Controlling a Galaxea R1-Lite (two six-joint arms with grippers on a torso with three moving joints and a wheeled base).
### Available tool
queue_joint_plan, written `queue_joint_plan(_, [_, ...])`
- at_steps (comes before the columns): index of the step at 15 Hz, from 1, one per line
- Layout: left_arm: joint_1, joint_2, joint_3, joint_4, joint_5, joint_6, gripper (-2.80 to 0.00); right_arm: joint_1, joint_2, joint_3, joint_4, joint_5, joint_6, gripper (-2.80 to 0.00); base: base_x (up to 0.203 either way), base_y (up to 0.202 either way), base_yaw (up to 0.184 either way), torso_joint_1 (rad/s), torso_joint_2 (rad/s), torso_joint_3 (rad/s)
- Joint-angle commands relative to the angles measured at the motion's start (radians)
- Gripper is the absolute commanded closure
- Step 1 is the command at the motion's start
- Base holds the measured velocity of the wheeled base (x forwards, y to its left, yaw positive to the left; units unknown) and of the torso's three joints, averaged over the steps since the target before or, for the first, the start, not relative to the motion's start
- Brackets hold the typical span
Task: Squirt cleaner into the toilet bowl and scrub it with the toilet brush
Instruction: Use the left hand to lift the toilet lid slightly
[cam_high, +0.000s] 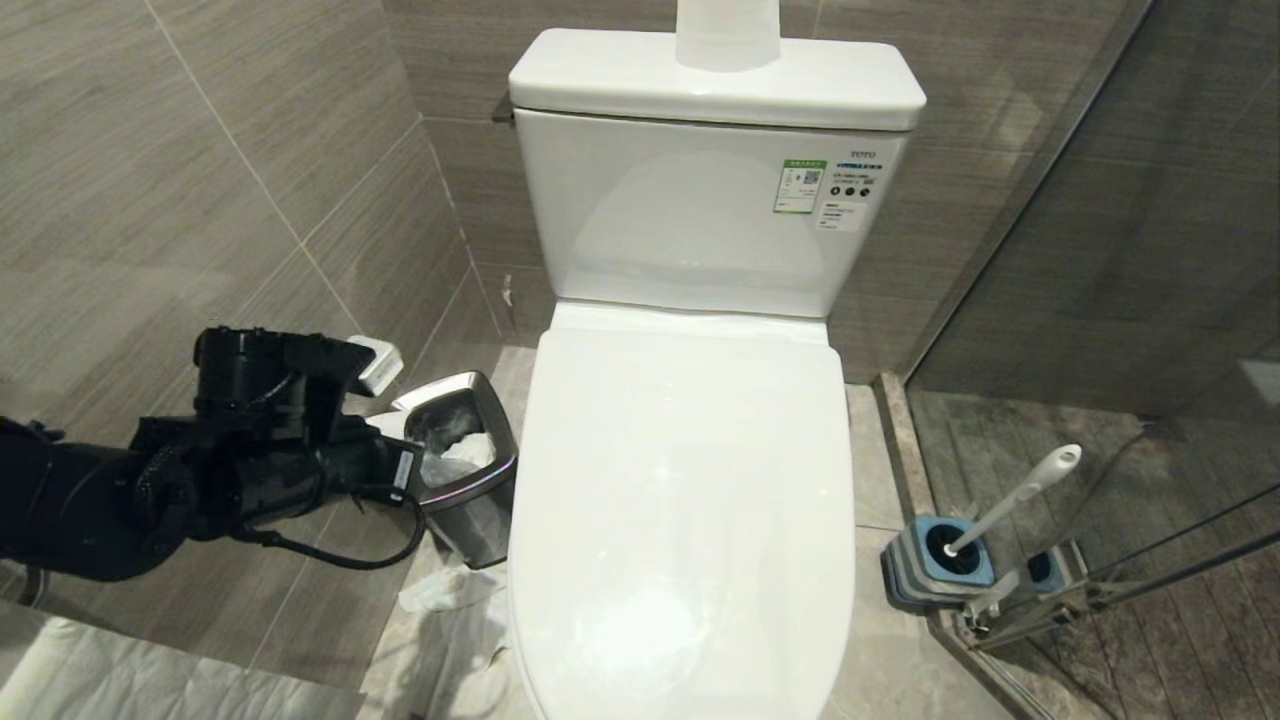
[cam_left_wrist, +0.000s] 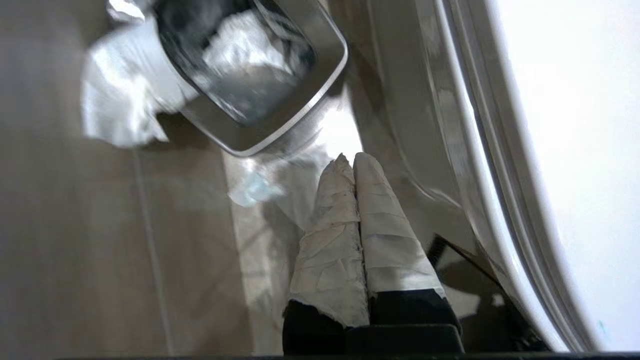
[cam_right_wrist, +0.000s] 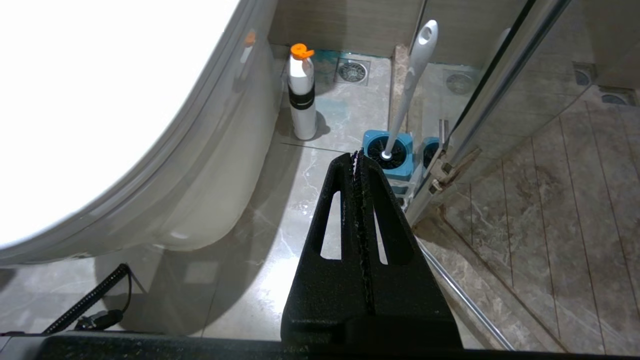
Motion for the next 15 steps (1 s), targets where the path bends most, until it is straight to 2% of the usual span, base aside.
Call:
queue_joint_plan(1, [0.002, 0.041, 0.003, 0.021, -0.035, -0.038, 0.00, 0.000, 0.000, 0.000, 0.000, 0.000, 0.001, 0.00, 0.000, 0.000, 0.000, 0.000, 0.00, 0.000])
queue_joint_plan(5, [0.006, 0.085, 0.003, 0.063, -0.154, -0.108, 0.00, 0.000, 0.000, 0.000, 0.000, 0.000, 0.001, 0.00, 0.000, 0.000, 0.000, 0.000, 0.00, 0.000])
queue_joint_plan(7, [0.015, 0.104, 0.001, 0.088, -0.206, -0.192, 0.00, 0.000, 0.000, 0.000, 0.000, 0.000, 0.001, 0.00, 0.000, 0.000, 0.000, 0.000, 0.00, 0.000])
queue_joint_plan(10, [0.018, 0.121, 0.000, 0.088, -0.218, -0.350, 0.00, 0.000, 0.000, 0.000, 0.000, 0.000, 0.001, 0.00, 0.000, 0.000, 0.000, 0.000, 0.00, 0.000])
queue_joint_plan(11, [0.034, 0.121, 0.001, 0.088, -0.243, -0.371, 0.00, 0.000, 0.000, 0.000, 0.000, 0.000, 0.001, 0.00, 0.000, 0.000, 0.000, 0.000, 0.00, 0.000])
queue_joint_plan(15, [0.104, 0.119, 0.030, 0.091, -0.436, -0.382, 0.00, 0.000, 0.000, 0.000, 0.000, 0.000, 0.001, 0.00, 0.000, 0.000, 0.000, 0.000, 0.00, 0.000])
